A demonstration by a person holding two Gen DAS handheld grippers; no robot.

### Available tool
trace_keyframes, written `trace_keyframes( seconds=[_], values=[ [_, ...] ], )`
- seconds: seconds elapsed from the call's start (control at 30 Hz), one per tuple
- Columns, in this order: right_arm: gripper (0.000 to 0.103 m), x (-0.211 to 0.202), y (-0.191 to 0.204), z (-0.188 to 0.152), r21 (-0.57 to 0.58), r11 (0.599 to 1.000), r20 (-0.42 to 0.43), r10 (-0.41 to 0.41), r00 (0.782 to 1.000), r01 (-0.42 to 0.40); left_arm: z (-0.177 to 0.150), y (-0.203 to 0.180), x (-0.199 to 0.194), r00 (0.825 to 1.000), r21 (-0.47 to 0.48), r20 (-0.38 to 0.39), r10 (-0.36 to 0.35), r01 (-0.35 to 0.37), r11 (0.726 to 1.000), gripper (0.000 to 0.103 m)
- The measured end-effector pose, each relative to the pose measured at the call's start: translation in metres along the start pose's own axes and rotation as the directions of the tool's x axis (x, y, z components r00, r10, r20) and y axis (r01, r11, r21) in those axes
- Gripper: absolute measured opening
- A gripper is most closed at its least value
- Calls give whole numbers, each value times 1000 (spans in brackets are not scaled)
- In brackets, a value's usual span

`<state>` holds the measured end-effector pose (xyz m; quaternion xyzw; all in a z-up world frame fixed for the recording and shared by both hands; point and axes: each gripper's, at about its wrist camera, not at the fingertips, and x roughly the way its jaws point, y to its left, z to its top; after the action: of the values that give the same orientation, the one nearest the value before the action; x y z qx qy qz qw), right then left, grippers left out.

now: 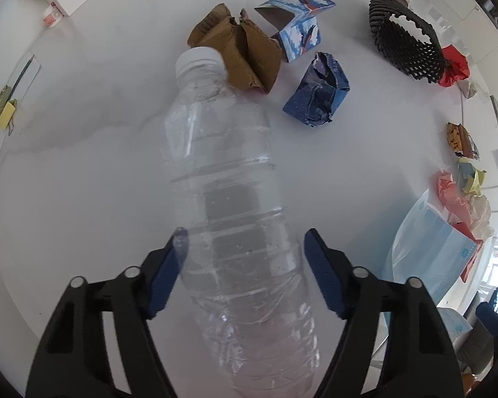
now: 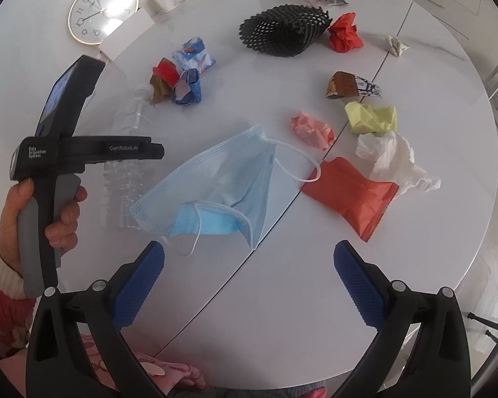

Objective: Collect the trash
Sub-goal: 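Close the left gripper on the clear water bottle while the right gripper grasps the blue mask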

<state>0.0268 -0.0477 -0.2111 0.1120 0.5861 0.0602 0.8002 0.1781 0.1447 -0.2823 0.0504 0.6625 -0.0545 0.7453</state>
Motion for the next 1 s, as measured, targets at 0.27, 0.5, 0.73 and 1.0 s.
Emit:
trace_keyframes(
  seconds=[0.27,0.5,0.73,1.0],
  values=[
    [101,35,7,-2,-146,989,-6,36,999,-36,-11,13,-5,998,2,56,-19,19,1000,62],
    [64,50,5,14,-189,974,-3,124,992,-122,-14,23,-22,995,-1,91,-41,41,999,61],
    [26,44,5,24,-152,970,9,194,981,-191,-20,29,-36,990,0,138,-42,43,999,61],
    [18,16,-6,17,-110,970,55,222,973,-215,-38,14,-56,978,58,208,-33,22,998,61]
  ],
)
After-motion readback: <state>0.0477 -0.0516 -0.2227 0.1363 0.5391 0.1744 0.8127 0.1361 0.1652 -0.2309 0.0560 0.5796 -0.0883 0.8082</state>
